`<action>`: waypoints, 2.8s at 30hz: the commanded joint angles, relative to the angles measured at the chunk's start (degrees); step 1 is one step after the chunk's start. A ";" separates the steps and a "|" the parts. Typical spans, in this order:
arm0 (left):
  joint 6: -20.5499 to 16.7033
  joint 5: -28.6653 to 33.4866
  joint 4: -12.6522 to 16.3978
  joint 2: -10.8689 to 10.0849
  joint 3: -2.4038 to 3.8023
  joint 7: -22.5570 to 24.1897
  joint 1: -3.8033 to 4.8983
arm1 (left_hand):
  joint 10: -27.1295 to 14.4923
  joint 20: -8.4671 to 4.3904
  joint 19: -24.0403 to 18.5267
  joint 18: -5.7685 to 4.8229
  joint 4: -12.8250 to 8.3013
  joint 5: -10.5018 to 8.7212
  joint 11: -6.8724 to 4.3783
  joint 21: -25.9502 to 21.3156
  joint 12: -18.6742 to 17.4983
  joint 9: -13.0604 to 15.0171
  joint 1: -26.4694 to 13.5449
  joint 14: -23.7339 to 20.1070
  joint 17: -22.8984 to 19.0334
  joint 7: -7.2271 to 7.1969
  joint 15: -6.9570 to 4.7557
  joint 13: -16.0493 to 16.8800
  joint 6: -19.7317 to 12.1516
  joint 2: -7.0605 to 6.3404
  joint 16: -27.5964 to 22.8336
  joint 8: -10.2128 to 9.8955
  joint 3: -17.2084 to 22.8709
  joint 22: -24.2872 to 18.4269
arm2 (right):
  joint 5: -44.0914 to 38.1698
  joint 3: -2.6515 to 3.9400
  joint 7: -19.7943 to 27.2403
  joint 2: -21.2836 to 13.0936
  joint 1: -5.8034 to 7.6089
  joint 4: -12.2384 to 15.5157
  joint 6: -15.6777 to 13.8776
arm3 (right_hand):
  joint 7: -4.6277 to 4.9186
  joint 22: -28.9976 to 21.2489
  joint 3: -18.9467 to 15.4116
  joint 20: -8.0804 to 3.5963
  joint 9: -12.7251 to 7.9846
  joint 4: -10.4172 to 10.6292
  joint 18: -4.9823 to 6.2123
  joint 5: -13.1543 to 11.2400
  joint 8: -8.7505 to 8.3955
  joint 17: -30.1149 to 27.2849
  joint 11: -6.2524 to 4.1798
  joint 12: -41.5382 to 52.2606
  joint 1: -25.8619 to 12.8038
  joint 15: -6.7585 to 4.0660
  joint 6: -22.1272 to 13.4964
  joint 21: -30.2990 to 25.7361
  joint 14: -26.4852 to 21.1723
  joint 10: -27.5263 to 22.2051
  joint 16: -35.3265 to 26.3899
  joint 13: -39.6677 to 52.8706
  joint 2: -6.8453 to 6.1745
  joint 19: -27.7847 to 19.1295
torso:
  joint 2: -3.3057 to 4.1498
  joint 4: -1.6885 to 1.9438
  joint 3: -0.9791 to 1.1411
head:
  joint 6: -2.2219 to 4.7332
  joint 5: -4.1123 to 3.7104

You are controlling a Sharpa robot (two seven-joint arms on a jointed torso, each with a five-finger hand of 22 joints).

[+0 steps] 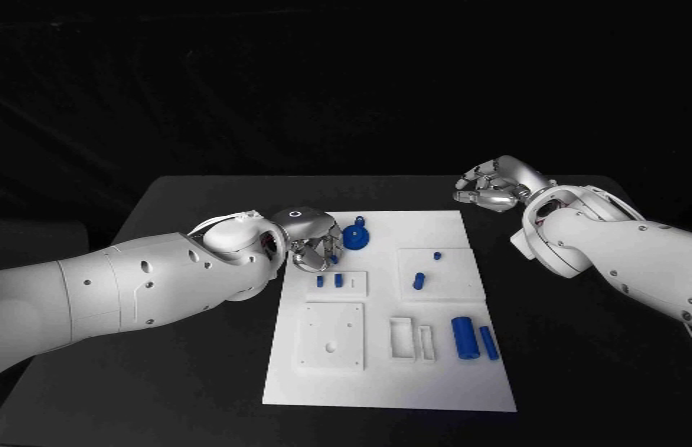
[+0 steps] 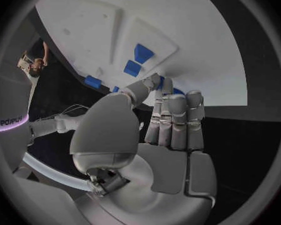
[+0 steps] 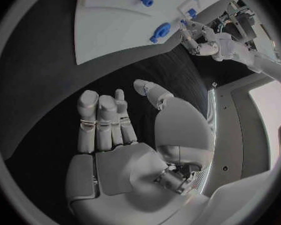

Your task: Assemble the parts on the task board

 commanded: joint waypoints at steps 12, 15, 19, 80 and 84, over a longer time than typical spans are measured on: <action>0.05 -3.23 0.28 0.22 -0.49 0.71 -0.62 | 0.48 -3.31 0.17 0.70 0.11 0.43 -0.03 0.20 -0.12 -0.12 -0.44 -0.08 -0.12 0.17 -0.43 -0.03 0.55 -0.14 0.34 0.15 0.34 0.10 | -0.18 0.01 0.51 -0.05 -0.06 0.10 0.64 | 0.54 0.90 0.13 -0.36 -0.06 -0.33 4.84 0.30 0.17 -0.08 0.32 0.37 0.13 0.36 0.04 -0.37 -0.23 -0.13 0.17 -0.06 0.57 0.09 | 0.00 -0.03 -0.02 | 0.01 -0.03; -0.29 -2.18 0.20 0.14 -0.49 0.87 -0.62 | -0.08 -3.36 0.24 0.69 0.21 0.27 0.16 0.15 -0.62 -0.47 -0.43 -0.17 -0.20 0.54 -0.25 -0.17 -0.43 -0.62 0.25 -0.45 0.46 0.11 | -0.18 0.01 0.52 -0.06 -0.07 0.11 0.63 | 0.54 0.90 0.12 -0.36 -0.06 -0.33 4.84 0.30 0.17 -0.08 0.32 0.37 0.12 0.36 0.04 -0.37 -0.23 -0.13 0.17 -0.06 0.56 0.09 | -0.02 0.01 0.01 | 0.02 -0.07; -0.83 -1.46 0.23 0.00 -0.49 0.94 -0.62 | -1.76 -3.04 0.25 0.72 0.11 -0.64 0.83 -0.01 -1.87 -1.62 -0.24 -0.25 -0.34 2.22 0.40 -0.58 -4.70 -2.79 0.12 -2.80 0.40 0.11 | -0.18 0.01 0.50 -0.12 -0.08 0.11 0.60 | 0.54 0.90 0.12 -0.36 -0.06 -0.34 4.84 0.30 0.16 -0.09 0.33 0.37 0.12 0.36 0.03 -0.37 -0.23 -0.13 0.17 -0.06 0.53 0.09 | -0.02 0.01 0.00 | 0.05 -0.12; -4.02 68.06 3.67 -6.03 3.35 16.61 0.00 | -4.20 0.59 -10.09 -2.95 1.71 -0.31 3.25 -11.54 -3.70 -1.77 -3.85 -8.88 -8.59 3.59 3.16 -0.69 -8.66 -3.81 -17.64 -1.96 -3.58 -3.69 | -35.63 -1.18 2.71 -2.88 -2.88 10.70 13.70 | 1.12 0.09 5.51 1.44 0.04 -9.25 4.84 -16.28 2.72 -7.51 3.76 -53.70 9.40 3.62 1.68 -4.91 -1.62 5.19 -2.83 -38.50 0.96 -0.21 | -0.04 -0.02 -0.08 | 2.02 -5.04; -3.98 68.31 4.00 -5.91 3.34 16.84 0.00 | -4.35 0.53 -10.18 -3.15 1.45 -0.28 3.33 -11.87 -3.76 -1.77 -3.88 -8.85 -8.74 3.62 3.25 -0.70 -8.77 -3.65 -18.28 -1.92 -3.63 -3.77 | -38.16 -1.69 1.62 -2.46 -3.01 10.59 13.92 | 1.09 0.09 7.15 1.45 -0.27 -8.37 4.84 -17.37 2.73 -8.11 3.79 -55.92 9.65 3.65 1.90 -5.08 -1.29 6.53 -2.57 -39.57 0.05 0.35 | -0.01 0.03 -0.09 | 1.88 -5.19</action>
